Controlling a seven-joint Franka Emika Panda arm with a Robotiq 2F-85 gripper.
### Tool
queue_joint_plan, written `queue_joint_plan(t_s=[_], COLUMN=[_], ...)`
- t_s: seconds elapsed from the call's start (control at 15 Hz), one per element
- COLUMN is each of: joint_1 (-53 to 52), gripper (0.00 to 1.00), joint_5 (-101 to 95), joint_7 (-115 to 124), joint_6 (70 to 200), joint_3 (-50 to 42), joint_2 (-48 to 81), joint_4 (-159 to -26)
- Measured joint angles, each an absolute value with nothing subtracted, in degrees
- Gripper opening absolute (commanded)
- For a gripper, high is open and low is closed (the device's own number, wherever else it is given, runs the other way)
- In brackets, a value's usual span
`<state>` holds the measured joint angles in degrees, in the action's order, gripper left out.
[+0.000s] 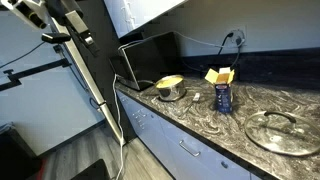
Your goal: Pour the contents from the blue box into the pot
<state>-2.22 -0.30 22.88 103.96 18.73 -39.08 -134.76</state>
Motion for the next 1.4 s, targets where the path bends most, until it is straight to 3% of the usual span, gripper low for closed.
queue_joint_plan(t_s=[0.67, 1.4], joint_1=[-1.9, 3.6], gripper=[1.00, 1.00], joint_5=[1.4, 15.2], joint_7=[25.3, 27.6], joint_6=[104.0, 110.0], joint_3=[17.4, 2.3], joint_2=[-38.0, -22.9], joint_4=[-134.7, -135.1])
